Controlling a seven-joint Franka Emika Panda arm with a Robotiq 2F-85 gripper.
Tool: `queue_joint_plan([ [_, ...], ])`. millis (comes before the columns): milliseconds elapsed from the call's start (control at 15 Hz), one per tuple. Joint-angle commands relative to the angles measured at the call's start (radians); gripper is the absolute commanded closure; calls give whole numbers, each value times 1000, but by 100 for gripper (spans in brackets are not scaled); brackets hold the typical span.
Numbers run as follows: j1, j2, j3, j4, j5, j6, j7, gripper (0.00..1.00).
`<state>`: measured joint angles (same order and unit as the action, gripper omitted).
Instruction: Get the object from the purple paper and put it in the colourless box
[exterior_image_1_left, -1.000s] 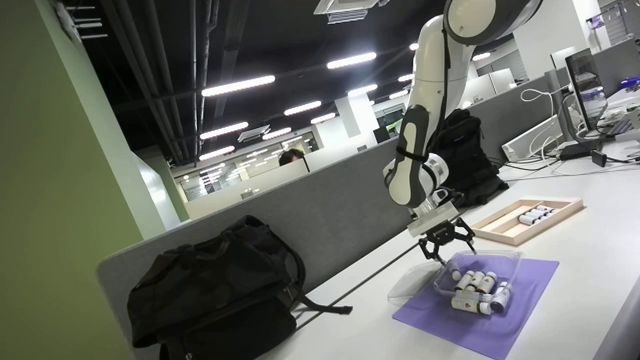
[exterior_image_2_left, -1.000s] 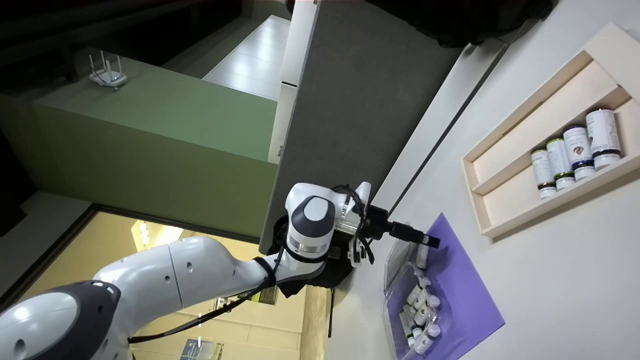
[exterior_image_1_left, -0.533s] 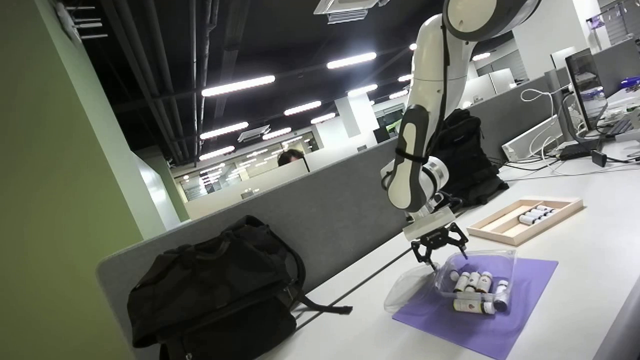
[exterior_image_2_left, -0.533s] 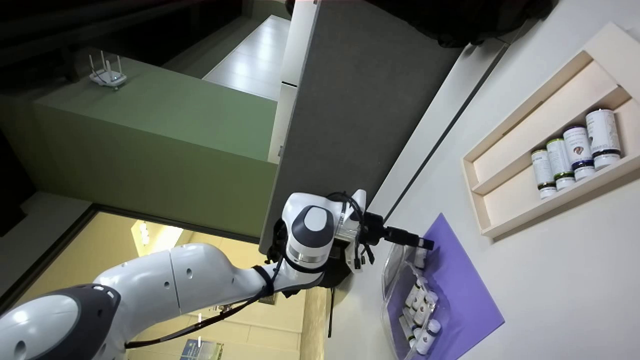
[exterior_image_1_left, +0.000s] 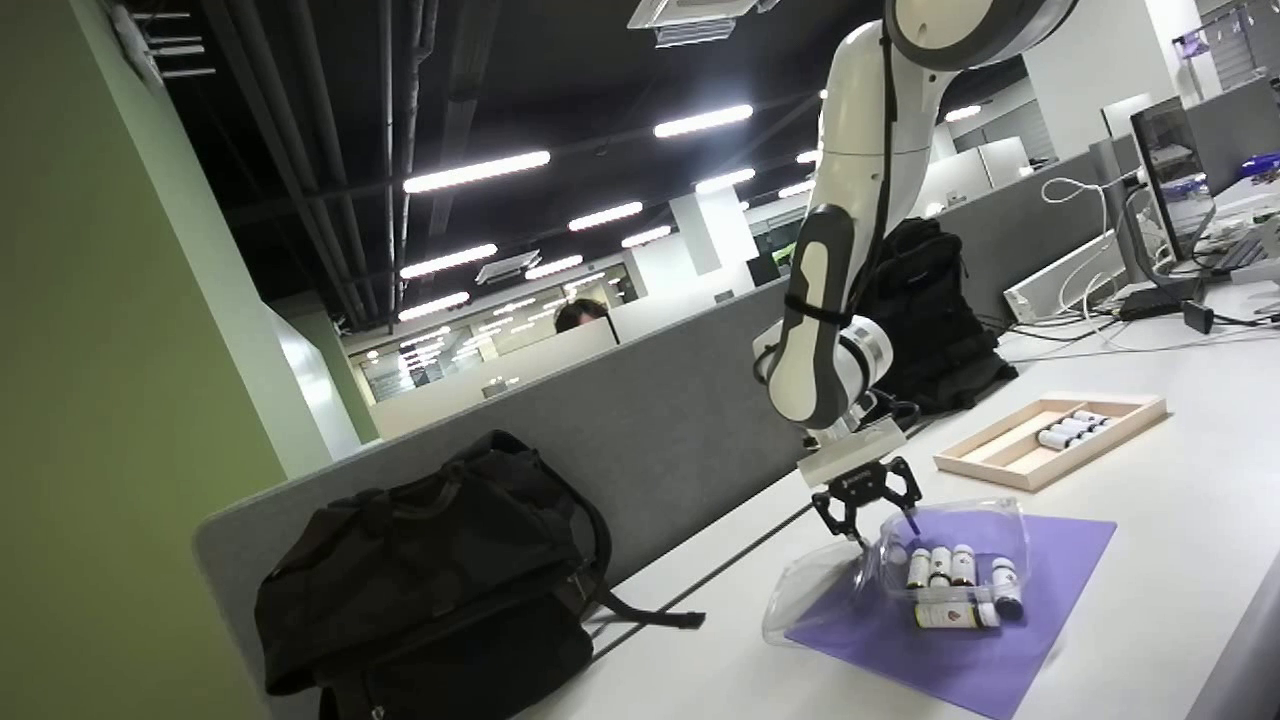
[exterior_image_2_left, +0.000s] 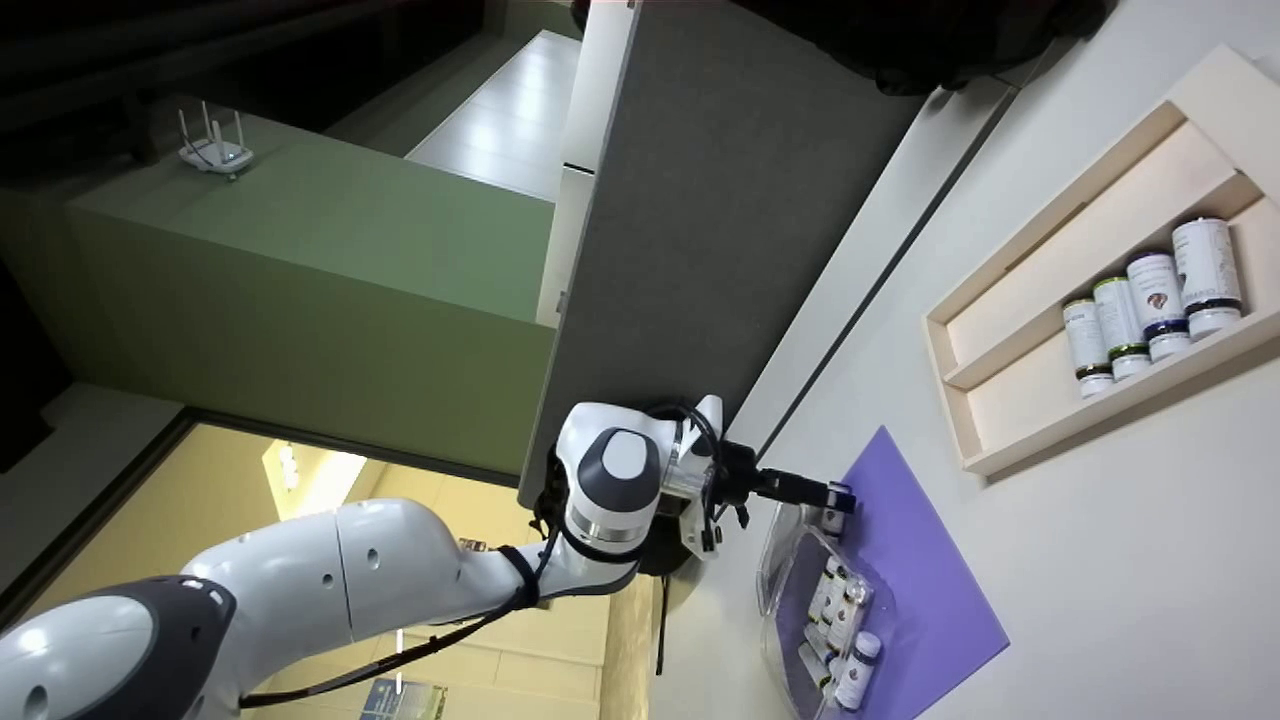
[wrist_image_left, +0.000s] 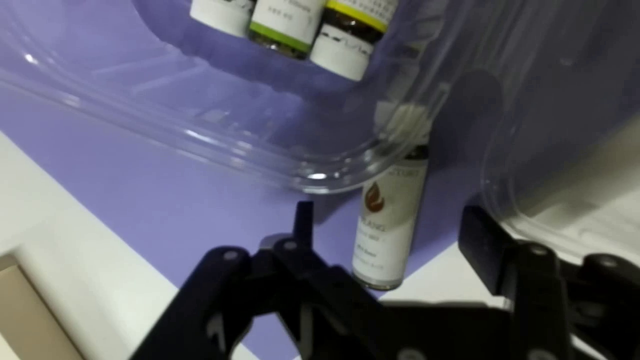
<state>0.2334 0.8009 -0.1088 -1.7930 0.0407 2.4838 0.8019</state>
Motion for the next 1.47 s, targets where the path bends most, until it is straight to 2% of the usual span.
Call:
queue_joint_plan([
  [0,-9,-41,3,-46,5,16,-15,50],
  [200,-15,-54,-4,-50,4,6,-21,69],
  [400,-23,-110,-32,-46,-12,-91,-22,87],
  [600,-29,-195,-63,-55,-40,-176,-16,88],
  [867,-53,-291,-29,-75,-43,-291,-60,88],
  [1200,-45,-302,45,-103,-22,-362,-93,88],
  [1400,-38,-267,75,-117,-23,-346,-103,88],
])
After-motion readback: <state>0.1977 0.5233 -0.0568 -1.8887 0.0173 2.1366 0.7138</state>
